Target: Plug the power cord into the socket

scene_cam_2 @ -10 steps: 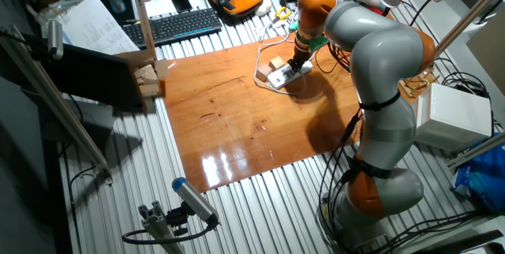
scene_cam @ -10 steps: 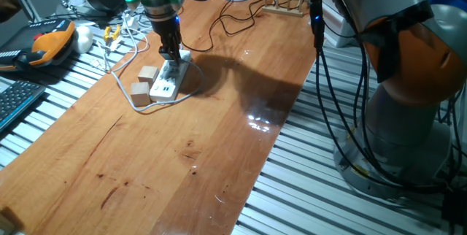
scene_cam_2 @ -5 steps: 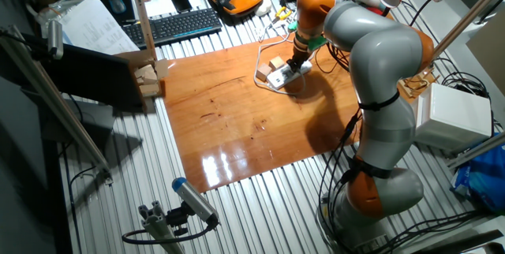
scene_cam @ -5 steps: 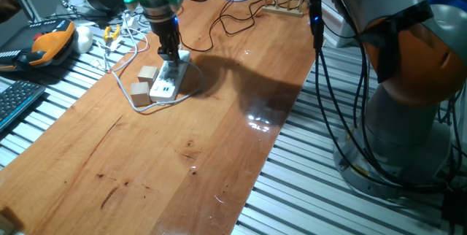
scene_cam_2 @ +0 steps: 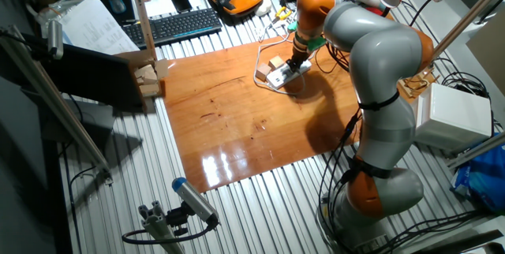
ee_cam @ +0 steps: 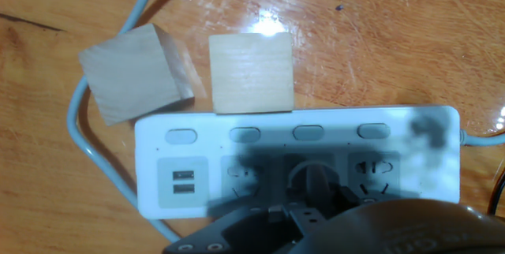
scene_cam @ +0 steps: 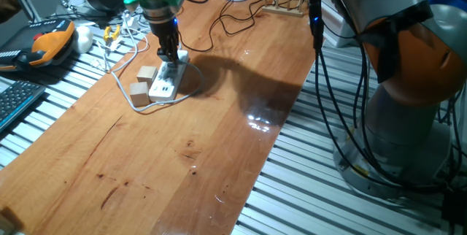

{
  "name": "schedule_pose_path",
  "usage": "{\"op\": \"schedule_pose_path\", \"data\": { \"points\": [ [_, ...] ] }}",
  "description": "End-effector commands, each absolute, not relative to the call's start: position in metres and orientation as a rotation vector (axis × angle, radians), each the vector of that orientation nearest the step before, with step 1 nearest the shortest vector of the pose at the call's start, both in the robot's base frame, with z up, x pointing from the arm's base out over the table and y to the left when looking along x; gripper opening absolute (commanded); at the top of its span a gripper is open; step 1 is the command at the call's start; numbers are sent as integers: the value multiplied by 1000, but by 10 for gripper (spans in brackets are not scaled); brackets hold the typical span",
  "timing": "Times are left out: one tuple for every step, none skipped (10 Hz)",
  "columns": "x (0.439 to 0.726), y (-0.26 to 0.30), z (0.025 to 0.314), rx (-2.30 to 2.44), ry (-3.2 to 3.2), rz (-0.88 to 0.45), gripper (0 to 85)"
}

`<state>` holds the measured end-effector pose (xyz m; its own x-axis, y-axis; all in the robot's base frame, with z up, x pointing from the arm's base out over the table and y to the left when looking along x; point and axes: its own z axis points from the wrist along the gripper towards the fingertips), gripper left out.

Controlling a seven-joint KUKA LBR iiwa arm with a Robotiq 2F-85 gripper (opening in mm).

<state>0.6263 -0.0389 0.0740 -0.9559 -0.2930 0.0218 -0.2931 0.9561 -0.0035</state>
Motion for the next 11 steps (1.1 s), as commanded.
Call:
{"op": "schedule_pose_path", "data": {
  "points": [
    [625, -38, 71, 461, -3085, 9, 0],
    [625, -38, 70, 461, -3088, 15, 0],
    [625, -38, 69, 459, -3088, 15, 0],
    [625, -38, 69, 459, -3090, 15, 0],
    [625, -37, 69, 459, -3090, 15, 0],
    [625, -37, 68, 457, -3090, 15, 0],
    [625, -38, 67, 457, -3093, 16, 0],
    [624, -37, 66, 444, -3101, 13, 0],
    [623, -36, 65, 435, -3109, 24, 0],
    [623, -35, 63, 422, -3117, 30, 0],
    [623, -35, 62, 417, -3118, 28, 0]
  ]
}}
